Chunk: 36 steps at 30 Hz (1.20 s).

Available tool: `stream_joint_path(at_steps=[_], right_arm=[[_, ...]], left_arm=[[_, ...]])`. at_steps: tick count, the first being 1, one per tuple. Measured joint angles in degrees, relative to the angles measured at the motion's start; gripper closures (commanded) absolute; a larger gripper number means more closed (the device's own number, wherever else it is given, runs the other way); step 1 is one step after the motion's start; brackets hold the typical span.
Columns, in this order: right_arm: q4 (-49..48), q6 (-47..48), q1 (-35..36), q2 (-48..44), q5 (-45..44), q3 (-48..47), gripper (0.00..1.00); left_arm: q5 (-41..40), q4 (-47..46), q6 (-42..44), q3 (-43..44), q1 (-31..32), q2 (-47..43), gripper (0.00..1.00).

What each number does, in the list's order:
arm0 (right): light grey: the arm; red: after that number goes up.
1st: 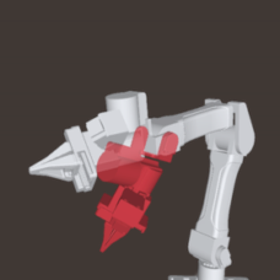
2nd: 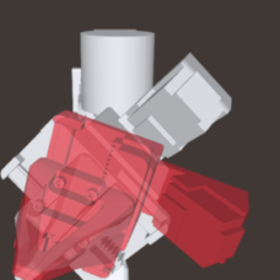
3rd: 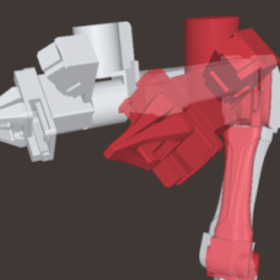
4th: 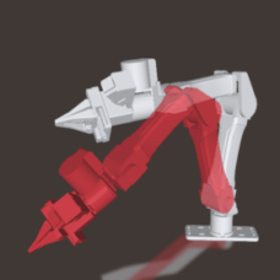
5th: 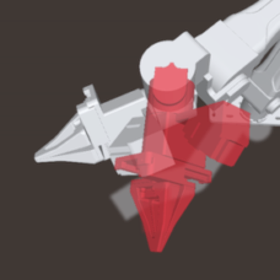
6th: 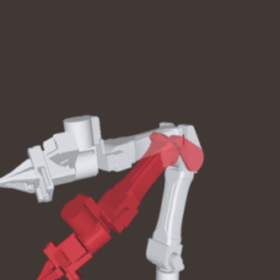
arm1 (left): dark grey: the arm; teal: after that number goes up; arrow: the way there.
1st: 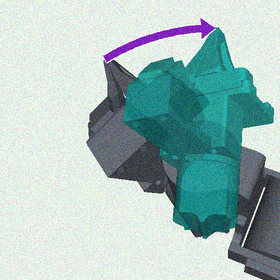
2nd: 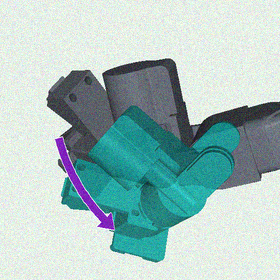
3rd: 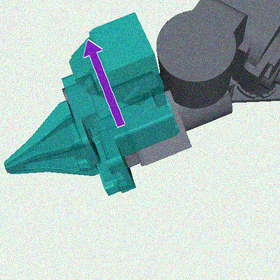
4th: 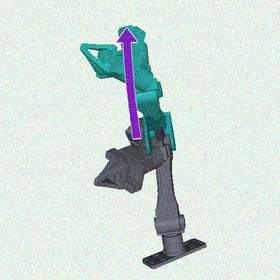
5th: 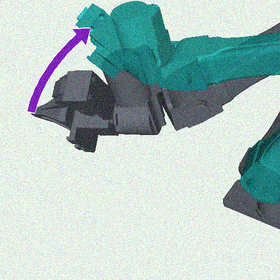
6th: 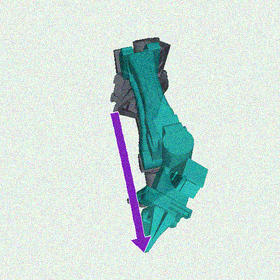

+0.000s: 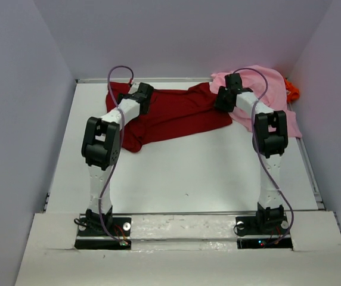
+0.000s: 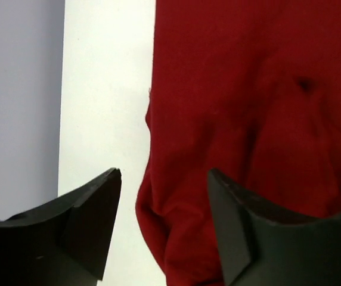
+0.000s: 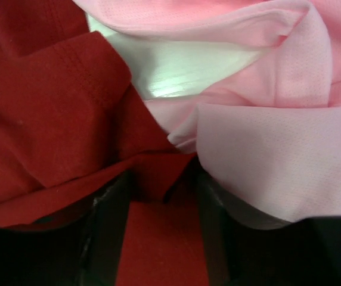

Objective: Fold and stack the t-shirts
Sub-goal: Fold the tshirt

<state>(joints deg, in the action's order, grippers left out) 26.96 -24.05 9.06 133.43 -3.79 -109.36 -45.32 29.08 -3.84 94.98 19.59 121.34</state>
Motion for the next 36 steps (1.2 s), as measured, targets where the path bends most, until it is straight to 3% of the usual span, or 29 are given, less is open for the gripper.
stream_joint_path(at_steps=[2, 6, 11, 21, 36], right_arm=[[-0.5, 0.3, 0.0, -0.3, 0.5, 0.4, 0.33], [-0.5, 1.6, 0.0, -3.5, 1.6, 3.4, 0.3], [-0.6, 1.9, 0.0, -10.5, 2.3, 6.4, 0.29], [-2.1, 1.8, 0.9, -19.4, 2.3, 14.7, 0.3], [-1.4, 0.5, 1.1, -19.5, -0.6, 24.2, 0.3]], left_arm=[[-0.9, -1.1, -0.2, -0.4, -0.2, -0.3, 0.12], [-1.1, -2.1, -0.4, -3.1, -0.3, -3.7, 0.06], [-0.9, -2.6, -0.7, -4.9, 1.5, -11.0, 0.05], [1.8, -1.2, -2.8, -10.3, 15.3, -20.9, 0.05], [6.3, -3.4, -3.2, -19.0, 14.8, -38.2, 0.05]])
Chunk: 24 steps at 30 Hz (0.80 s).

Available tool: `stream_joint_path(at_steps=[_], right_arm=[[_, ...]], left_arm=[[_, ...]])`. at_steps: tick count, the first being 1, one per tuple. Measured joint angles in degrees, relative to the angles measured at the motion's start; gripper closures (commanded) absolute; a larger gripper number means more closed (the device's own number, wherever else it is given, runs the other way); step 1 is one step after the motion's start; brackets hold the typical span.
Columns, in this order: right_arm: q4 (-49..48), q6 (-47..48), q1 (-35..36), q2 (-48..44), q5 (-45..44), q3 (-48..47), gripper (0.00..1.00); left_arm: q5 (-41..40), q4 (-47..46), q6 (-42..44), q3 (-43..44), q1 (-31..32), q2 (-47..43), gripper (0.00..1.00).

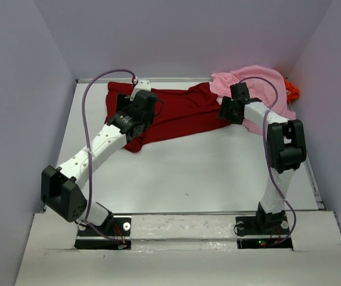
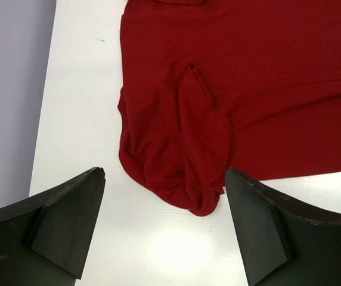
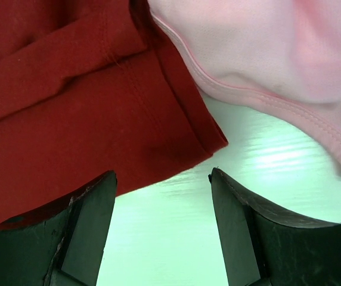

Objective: Fold and stack the t-shirts
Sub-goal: Fold the tshirt

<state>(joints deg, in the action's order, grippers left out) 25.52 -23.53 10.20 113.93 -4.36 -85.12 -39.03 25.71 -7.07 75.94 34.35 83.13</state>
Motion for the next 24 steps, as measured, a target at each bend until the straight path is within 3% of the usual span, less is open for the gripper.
stream_joint_path(at_steps=[17, 24], right_arm=[[1.1, 0.2, 0.0, -1.8, -4.1, 3.5, 0.3], [1.3, 0.1, 0.0, 3.3, -4.0, 0.5, 0.36]], left_arm=[[2.1, -1.5, 0.2, -2.5, 0.3, -0.4, 0.05], [2.4, -1.4, 0.2, -2.5, 1.2, -0.6, 0.05]])
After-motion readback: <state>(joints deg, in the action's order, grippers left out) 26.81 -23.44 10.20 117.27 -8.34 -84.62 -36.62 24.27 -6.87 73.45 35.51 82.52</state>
